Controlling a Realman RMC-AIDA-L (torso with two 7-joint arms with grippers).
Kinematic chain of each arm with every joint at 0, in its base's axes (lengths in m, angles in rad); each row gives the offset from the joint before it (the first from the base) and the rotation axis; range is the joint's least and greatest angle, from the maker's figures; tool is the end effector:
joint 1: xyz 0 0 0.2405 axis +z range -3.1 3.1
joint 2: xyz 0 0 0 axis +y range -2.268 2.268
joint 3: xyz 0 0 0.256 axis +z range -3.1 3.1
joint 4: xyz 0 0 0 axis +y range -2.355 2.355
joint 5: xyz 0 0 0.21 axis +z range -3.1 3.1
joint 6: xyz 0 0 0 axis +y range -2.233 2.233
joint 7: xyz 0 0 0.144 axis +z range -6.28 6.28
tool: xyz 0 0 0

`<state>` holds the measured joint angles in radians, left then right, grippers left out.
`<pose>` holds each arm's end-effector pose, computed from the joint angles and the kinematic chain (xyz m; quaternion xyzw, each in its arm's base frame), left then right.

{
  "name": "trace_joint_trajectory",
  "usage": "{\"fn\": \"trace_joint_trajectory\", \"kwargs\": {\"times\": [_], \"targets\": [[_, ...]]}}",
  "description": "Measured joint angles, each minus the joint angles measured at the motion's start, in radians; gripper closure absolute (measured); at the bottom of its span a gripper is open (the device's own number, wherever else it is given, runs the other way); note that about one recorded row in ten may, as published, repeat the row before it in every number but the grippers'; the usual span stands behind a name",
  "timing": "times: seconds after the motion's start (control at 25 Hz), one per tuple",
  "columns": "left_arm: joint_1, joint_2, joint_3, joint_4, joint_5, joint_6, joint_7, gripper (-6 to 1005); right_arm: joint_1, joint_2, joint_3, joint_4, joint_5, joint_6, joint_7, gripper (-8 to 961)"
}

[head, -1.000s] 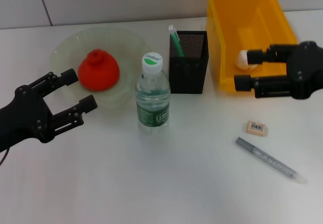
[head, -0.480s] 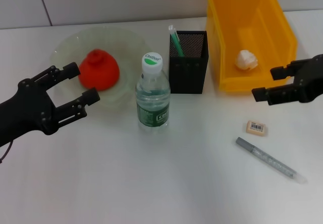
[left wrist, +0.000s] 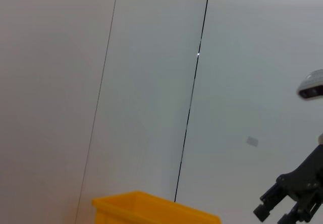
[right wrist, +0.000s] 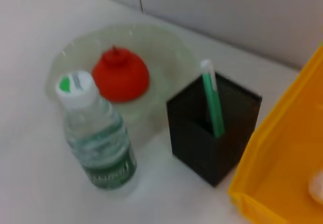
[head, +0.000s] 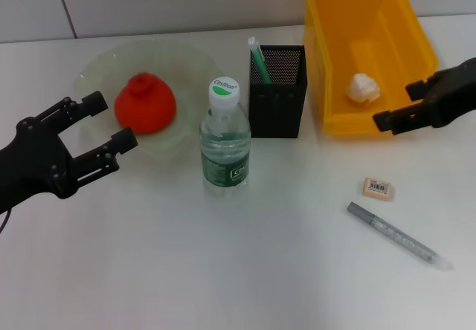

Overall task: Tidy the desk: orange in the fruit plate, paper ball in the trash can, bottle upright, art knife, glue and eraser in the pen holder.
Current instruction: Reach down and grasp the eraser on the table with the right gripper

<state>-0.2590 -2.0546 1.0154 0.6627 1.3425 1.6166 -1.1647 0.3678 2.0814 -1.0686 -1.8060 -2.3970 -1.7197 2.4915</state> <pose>-0.2696 0.2804 0.0212 -0.8737 -0.1639 -0.4103 0.2037 0.1804 0.3145 0.1006 -0.9049 0.3367 -0.0238 0.2593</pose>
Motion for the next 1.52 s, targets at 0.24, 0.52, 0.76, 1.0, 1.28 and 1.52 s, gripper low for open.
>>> {"fn": "trace_joint_trajectory", "kwargs": {"times": [0.24,0.52,0.76,1.0,1.28,1.52], "targets": [[0.002,-0.001,0.000,0.002,-0.001,0.007,-0.001,211,0.081,0.000,-0.129,0.028,-0.200,-0.057,0.100,173],[-0.007,-0.004,0.002,0.000,0.002,0.014,0.001,211,0.156,-0.001,-0.141,0.122,-0.257,-0.120,0.127,173],[-0.007,-0.004,0.001,0.000,0.003,0.029,0.001,211,0.183,-0.002,-0.128,0.188,-0.284,-0.113,0.134,173],[-0.005,-0.005,0.003,0.000,0.003,0.030,0.001,212,0.201,-0.002,-0.129,0.240,-0.338,-0.098,0.134,174],[0.001,-0.007,0.003,0.000,0.004,0.033,0.000,212,0.201,-0.001,-0.136,0.308,-0.344,-0.038,0.132,174],[0.003,-0.007,0.007,0.000,0.004,0.036,0.000,212,0.211,-0.002,-0.137,0.388,-0.356,0.017,0.128,174]]}}
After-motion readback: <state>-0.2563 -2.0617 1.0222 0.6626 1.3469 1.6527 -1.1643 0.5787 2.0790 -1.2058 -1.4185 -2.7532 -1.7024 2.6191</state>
